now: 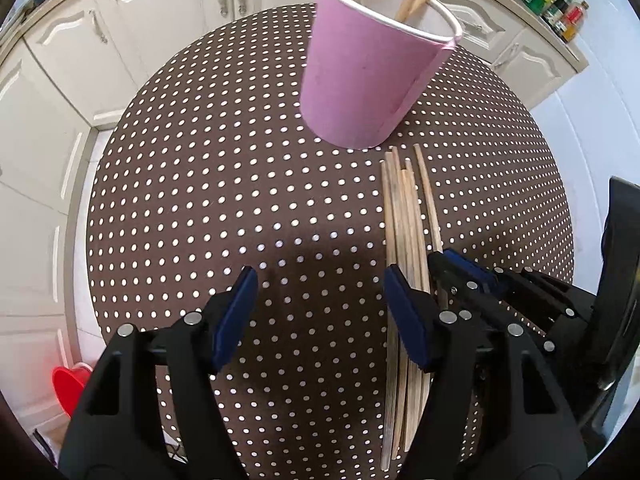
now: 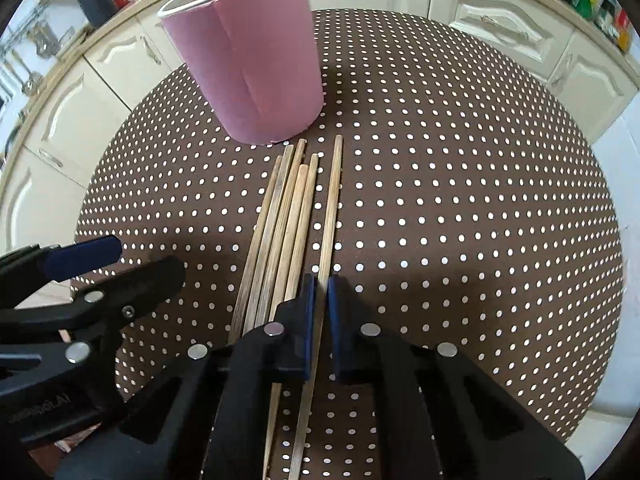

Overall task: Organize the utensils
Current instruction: 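Grasp a chopstick with the right gripper while the left gripper grasps another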

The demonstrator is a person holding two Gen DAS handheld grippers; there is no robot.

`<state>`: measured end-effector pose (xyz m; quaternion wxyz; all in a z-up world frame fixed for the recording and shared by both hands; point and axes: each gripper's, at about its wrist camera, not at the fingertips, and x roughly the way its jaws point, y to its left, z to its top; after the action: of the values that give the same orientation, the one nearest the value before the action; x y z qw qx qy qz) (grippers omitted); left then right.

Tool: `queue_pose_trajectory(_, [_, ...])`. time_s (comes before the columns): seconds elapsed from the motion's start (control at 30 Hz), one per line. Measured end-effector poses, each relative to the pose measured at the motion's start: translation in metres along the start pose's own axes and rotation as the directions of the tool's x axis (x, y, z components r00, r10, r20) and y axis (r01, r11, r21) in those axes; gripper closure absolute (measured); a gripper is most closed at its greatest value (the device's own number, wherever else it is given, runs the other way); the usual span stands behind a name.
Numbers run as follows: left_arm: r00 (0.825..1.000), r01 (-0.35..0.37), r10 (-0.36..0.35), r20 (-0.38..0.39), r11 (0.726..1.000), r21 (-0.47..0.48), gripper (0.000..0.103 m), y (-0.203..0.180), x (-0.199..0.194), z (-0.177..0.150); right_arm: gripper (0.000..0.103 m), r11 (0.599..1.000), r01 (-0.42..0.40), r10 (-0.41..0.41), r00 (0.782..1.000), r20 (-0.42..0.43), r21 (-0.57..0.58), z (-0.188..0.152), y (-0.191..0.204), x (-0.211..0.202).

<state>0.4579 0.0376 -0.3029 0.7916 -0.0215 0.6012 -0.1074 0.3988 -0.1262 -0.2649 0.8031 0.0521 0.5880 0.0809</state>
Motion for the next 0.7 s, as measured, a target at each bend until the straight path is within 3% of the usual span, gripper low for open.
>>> queue_pose_trajectory(0.2, [0.998, 0.054, -0.054, -0.011, 0.999, -0.001, 0.039, -0.013, 0.007, 0.007, 0.099, 0.996, -0.062, 0.063, 0.998, -0.012, 0.071, 0.000, -0.018, -0.001])
queue_pose_trajectory(0.3, [0.998, 0.059, -0.059, -0.026, 0.998, 0.005, 0.039, -0.016, 0.012, 0.011, 0.099, 0.992, -0.053, 0.053, 0.999, -0.003, 0.113, -0.001, -0.037, -0.006])
queue_pose_trajectory(0.5, [0.996, 0.013, -0.009, -0.092, 0.999, 0.045, 0.039, -0.027, 0.036, 0.016, 0.099, 0.982, -0.051, 0.050, 0.999, 0.015, 0.183, -0.011, -0.066, -0.015])
queue_pose_trajectory(0.57, [0.992, -0.026, 0.032, -0.123, 0.998, 0.054, 0.045, -0.030, 0.045, 0.016, 0.099, 0.982, -0.049, 0.047, 0.999, 0.014, 0.181, -0.015, -0.070, -0.018])
queue_pose_trajectory(0.7, [0.991, -0.039, 0.043, -0.130, 0.999, 0.030, 0.046, -0.031, 0.049, 0.016, 0.099, 0.981, -0.049, 0.048, 0.999, 0.012, 0.185, -0.015, -0.061, -0.013])
